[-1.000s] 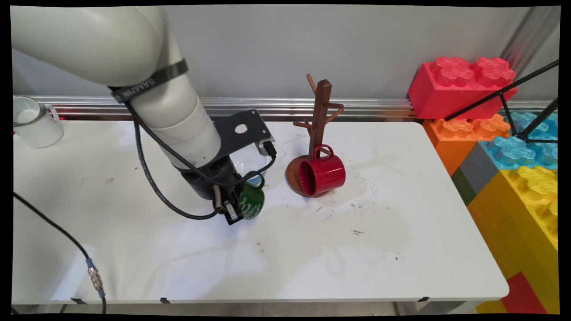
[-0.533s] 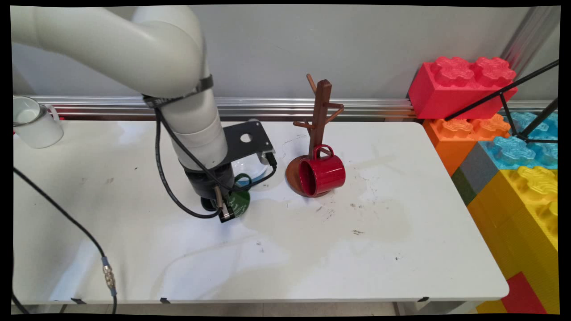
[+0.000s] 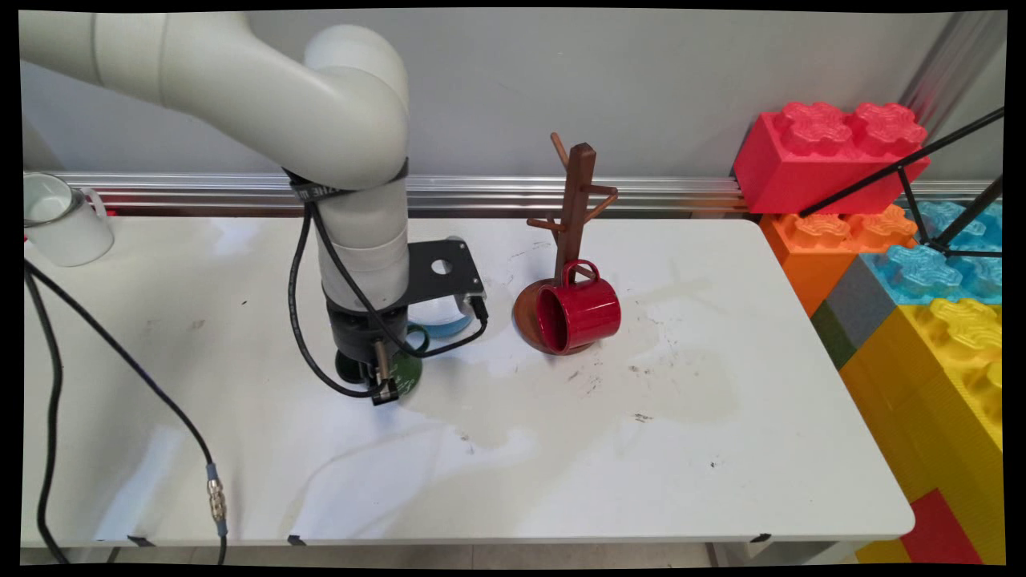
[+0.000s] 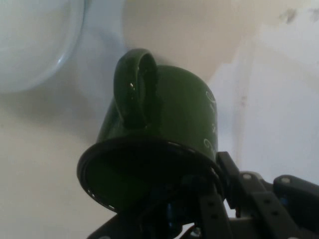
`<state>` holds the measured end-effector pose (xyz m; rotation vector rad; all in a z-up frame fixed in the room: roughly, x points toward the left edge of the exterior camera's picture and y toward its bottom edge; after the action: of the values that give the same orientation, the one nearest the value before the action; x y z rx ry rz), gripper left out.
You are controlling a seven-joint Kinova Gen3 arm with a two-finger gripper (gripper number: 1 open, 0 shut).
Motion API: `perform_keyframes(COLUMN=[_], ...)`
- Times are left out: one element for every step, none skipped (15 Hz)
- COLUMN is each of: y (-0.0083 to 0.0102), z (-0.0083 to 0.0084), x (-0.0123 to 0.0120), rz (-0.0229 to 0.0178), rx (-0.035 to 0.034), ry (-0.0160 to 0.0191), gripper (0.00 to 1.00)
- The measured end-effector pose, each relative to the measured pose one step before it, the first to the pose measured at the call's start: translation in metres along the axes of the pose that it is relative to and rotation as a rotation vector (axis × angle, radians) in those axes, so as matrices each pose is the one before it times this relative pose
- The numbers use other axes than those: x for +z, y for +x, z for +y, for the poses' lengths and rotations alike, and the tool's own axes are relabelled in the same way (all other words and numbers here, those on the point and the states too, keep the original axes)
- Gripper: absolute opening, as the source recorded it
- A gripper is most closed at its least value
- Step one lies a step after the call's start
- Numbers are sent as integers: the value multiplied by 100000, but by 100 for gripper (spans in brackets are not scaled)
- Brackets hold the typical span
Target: Place the picked object on the table
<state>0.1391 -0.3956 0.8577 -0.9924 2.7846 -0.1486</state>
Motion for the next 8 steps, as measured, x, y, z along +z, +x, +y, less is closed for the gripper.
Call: perform_keyframes(y=[74,131,160,185,175,190,210,150], z=[-42,-65,-73,-64,-55,-69,-75,-70], x=[203,293,327,315,264,295,271,244], rz=[-1062,-1439,-1564,-1390,-1045,-1089,-942,-742], rx=[557,720,763,669,519,462,406,219], ry=[-82,-108,-122,-163,-118,-119,-54,-76], gripper=[0,0,0,0,0,0,0,0])
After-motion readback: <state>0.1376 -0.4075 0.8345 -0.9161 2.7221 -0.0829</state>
